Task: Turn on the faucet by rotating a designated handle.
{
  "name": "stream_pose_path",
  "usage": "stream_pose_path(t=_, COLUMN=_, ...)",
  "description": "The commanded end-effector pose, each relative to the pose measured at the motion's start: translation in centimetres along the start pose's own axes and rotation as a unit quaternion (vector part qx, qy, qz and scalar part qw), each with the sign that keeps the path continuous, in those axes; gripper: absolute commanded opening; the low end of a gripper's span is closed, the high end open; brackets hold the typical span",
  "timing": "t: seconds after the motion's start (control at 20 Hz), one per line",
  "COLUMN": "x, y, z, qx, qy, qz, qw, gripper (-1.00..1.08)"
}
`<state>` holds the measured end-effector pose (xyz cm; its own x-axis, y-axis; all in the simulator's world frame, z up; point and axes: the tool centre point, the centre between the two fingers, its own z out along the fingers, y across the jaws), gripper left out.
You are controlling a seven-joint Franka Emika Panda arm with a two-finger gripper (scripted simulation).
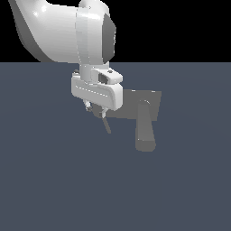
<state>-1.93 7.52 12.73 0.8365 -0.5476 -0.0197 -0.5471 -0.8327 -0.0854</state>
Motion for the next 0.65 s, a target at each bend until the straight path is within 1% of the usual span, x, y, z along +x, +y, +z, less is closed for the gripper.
stream_pose_path(t=0.0, x=4.2, y=6.9, z=3.2, qx=-0.021, qy=0.013, qz=0.091, qw=0.9956, gripper=0.43)
stream_pose_path(t=0.05, x=5.0, y=8.4, z=3.2, qx=-0.023, qy=0.014, qz=0.106, qw=0.9940, gripper=0.43)
stream_pose_path(t=0.1, x=3.9, y=10.2, z=4.6, qx=-0.038, qy=0.007, qz=0.071, qw=0.9967, gripper=0.19)
stream_pose_path(t=0.15, x=4.6, y=10.3, z=4.5, qx=-0.032, qy=0.020, qz=0.047, qw=0.9982, gripper=0.03)
stream_pose_path(t=0.2, x=3.2, y=11.4, z=5.8, qx=-0.046, qy=0.019, qz=0.049, qw=0.9976, gripper=0.32)
stream_pose_path(t=0.25, x=3.5, y=11.5, z=5.8, qx=-0.034, qy=0.027, qz=0.089, qw=0.9951, gripper=0.78)
stream_pose_path(t=0.3, x=5.2, y=11.0, z=4.9, qx=-0.020, qy=0.050, qz=0.115, qw=0.9920, gripper=0.81)
stream_pose_path(t=0.35, x=3.9, y=12.2, z=6.2, qx=-0.034, qy=0.049, qz=0.104, qw=0.9928, gripper=0.81)
stream_pose_path(t=0.4, x=0.4, y=12.2, z=7.9, qx=-0.032, qy=0.032, qz=0.150, qw=0.9876, gripper=0.75)
stream_pose_path(t=0.45, x=0.9, y=13.2, z=8.2, qx=-0.031, qy=0.028, qz=0.161, qw=0.9860, gripper=0.75)
stream_pose_path(t=0.5, x=5.3, y=2.2, z=10.5, qx=-0.007, qy=0.039, qz=0.120, qw=0.9920, gripper=0.52)
stream_pose_path(t=0.55, x=4.7, y=-0.2, z=9.3, qx=0.017, qy=0.050, qz=0.077, qw=0.9956, gripper=0.52)
stream_pose_path(t=0.6, x=3.7, y=1.7, z=4.2, qx=0.031, qy=0.094, qz=0.064, qw=0.9930, gripper=0.74)
